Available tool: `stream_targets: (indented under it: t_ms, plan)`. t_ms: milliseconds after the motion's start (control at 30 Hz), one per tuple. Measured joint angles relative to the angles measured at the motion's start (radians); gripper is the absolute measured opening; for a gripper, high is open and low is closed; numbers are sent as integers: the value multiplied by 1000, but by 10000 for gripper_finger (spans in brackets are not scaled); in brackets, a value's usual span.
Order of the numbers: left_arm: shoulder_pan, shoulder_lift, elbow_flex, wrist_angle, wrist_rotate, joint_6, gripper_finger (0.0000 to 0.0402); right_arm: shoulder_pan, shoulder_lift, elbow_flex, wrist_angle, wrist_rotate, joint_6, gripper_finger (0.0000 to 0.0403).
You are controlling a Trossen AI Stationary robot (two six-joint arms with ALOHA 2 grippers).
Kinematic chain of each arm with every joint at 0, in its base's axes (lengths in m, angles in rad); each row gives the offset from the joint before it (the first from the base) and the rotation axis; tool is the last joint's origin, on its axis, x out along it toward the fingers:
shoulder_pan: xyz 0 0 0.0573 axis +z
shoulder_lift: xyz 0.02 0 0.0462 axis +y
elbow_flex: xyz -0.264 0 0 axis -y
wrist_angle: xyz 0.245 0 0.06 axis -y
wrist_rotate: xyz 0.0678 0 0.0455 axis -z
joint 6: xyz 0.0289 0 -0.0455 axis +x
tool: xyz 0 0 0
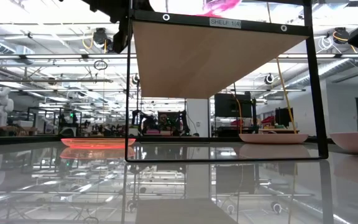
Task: Place and stack plates onto a shelf
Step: Stack the pink plate on the pink plate on the shelf
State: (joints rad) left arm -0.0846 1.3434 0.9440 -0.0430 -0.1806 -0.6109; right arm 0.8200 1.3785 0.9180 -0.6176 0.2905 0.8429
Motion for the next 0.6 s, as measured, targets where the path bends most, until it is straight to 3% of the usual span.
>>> stream_targets:
  t_ms: [600]
  plan:
    - [-29, -1, 0, -38, -13, 14, 20, 0, 0, 0, 0, 0, 0, 89]
